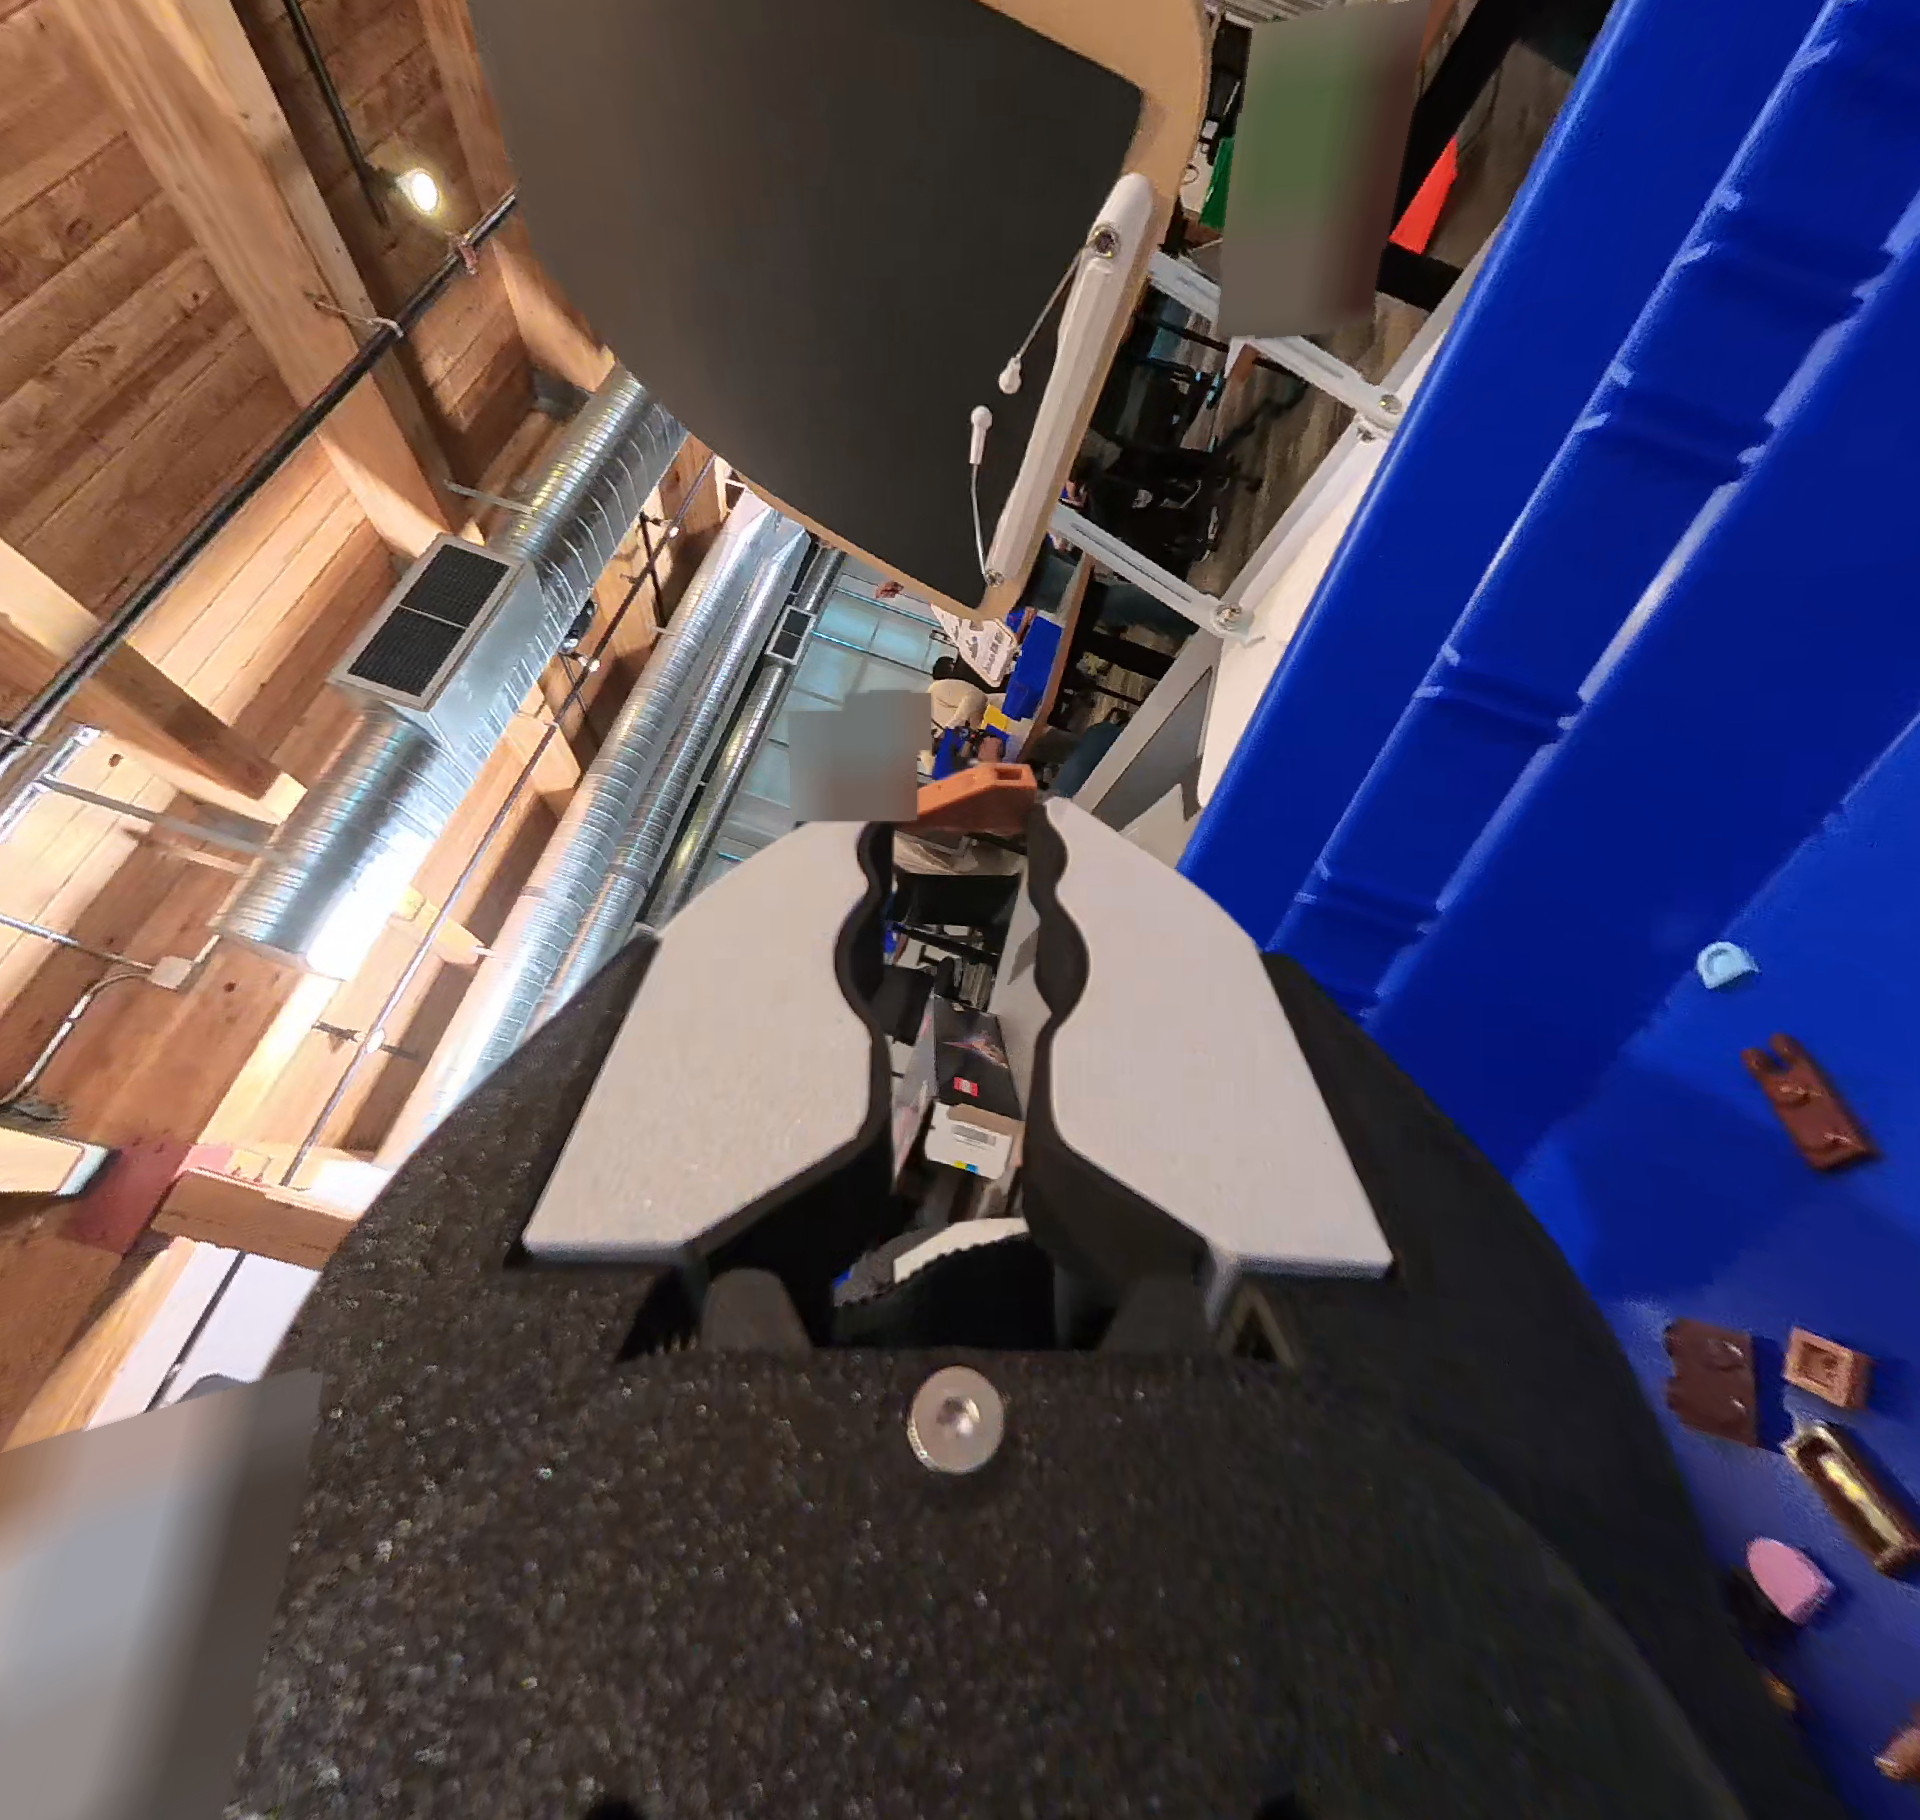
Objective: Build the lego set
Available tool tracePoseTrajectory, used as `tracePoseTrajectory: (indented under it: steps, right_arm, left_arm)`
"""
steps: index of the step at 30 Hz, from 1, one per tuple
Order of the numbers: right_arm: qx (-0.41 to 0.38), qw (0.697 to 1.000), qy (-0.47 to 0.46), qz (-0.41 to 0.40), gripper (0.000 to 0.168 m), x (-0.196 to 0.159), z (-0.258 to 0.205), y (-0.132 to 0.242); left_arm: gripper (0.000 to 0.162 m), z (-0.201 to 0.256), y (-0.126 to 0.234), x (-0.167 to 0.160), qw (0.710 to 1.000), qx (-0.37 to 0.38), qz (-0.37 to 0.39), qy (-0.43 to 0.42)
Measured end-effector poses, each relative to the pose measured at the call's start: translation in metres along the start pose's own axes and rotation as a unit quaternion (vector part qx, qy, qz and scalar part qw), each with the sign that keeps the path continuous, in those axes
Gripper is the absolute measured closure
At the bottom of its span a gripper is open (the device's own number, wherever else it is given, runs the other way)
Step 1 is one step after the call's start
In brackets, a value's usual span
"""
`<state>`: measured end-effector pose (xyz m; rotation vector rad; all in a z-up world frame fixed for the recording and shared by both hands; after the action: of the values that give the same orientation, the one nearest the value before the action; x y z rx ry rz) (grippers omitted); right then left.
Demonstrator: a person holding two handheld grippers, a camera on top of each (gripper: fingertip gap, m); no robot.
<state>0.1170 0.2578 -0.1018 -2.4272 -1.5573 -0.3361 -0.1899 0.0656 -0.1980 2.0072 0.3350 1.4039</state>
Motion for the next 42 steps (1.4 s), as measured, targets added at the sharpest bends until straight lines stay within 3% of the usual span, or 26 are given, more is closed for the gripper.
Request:
tracePoseTrajectory:
  steps: [2,5,9,12,19,24,36,42]
  right_arm:
    - [-0.017,0.999,0.025,-0.01,0.144,-0.005,-0.002,-0.001]
    - [-0.05,0.985,0.143,-0.08,0.144,-0.034,-0.023,-0.011]
    - [-0.105,0.888,0.366,-0.258,0.143,-0.125,-0.042,-0.034]
    - [-0.097,0.822,0.426,-0.366,0.144,-0.192,-0.03,-0.045]
    - [-0.075,0.75,0.465,-0.465,0.144,-0.267,-0.006,-0.068]
    - [-0.079,0.717,0.494,-0.485,0.143,-0.284,0.002,-0.07]
    - [-0.076,0.713,0.517,-0.467,0.137,-0.274,0.002,-0.062]
    - [-0.077,0.718,0.531,-0.445,0.138,-0.252,-0.003,-0.053]
  left_arm:
    - [0.16,0.0,0.0,0.0,1.0,0.0,-0.001,-0.001]
    - [0.16,0.0,0.0,0.0,1.0,0.0,-0.001,-0.002]
    - [0.16,0.0,0.0,0.0,1.0,-0.001,-0.001,0.0]
    - [0.16,0.0,0.0,0.0,1.0,0.0,-0.002,-0.002]
    - [0.16,-0.004,0.001,-0.001,1.0,0.001,0.002,0.004]
    - [0.16,-0.004,0.001,-0.001,1.0,0.0,0.0,0.005]
    - [0.16,-0.003,0.0,-0.002,1.0,0.003,-0.005,-0.003]
    - [0.159,-0.002,-0.001,-0.002,1.0,0.003,-0.008,-0.009]
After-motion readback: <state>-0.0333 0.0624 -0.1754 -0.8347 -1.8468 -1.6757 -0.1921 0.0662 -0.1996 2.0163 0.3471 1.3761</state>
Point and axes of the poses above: each gripper's, where its closed fingertips meet, y back along the fingers, x out of its top, z = x × y across the jaws, the point moved 5 cm from there along y, back along the fingers, and after that the axes turned 8 degrees about -z, right-handed, at the moved point
